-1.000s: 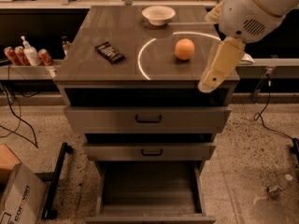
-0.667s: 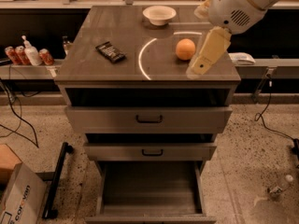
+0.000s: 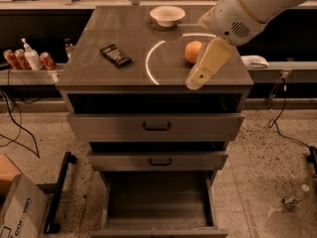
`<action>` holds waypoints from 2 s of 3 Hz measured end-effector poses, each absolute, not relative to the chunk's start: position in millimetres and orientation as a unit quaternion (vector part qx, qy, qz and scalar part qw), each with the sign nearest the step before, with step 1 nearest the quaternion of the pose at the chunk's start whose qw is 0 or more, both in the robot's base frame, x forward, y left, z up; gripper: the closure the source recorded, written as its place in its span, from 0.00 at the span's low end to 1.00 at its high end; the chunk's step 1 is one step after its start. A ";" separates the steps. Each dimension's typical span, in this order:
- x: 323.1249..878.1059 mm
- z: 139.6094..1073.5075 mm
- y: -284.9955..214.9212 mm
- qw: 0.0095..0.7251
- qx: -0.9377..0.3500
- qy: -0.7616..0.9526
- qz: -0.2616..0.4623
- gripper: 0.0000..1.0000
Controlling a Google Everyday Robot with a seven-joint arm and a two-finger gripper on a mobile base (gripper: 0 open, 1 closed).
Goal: Place rxbar chocolate into bottom drawer
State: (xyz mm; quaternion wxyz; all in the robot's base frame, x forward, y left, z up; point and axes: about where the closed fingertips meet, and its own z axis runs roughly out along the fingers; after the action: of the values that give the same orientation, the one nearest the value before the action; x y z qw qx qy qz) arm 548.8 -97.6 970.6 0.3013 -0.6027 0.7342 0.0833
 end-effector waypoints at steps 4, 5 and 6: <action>678.5 902.6 25.5 0.377 -0.578 0.691 0.215 0.00; 729.6 877.0 76.7 0.387 -0.585 0.664 0.261 0.00; 732.7 879.2 77.4 0.391 -0.583 0.663 0.261 0.00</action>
Offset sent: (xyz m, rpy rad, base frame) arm 0.1039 0.0947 -0.0528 0.2866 -0.0123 0.0378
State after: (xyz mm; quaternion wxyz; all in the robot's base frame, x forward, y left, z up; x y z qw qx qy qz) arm 732.7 77.4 879.2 0.3909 -0.5831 0.6627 0.2608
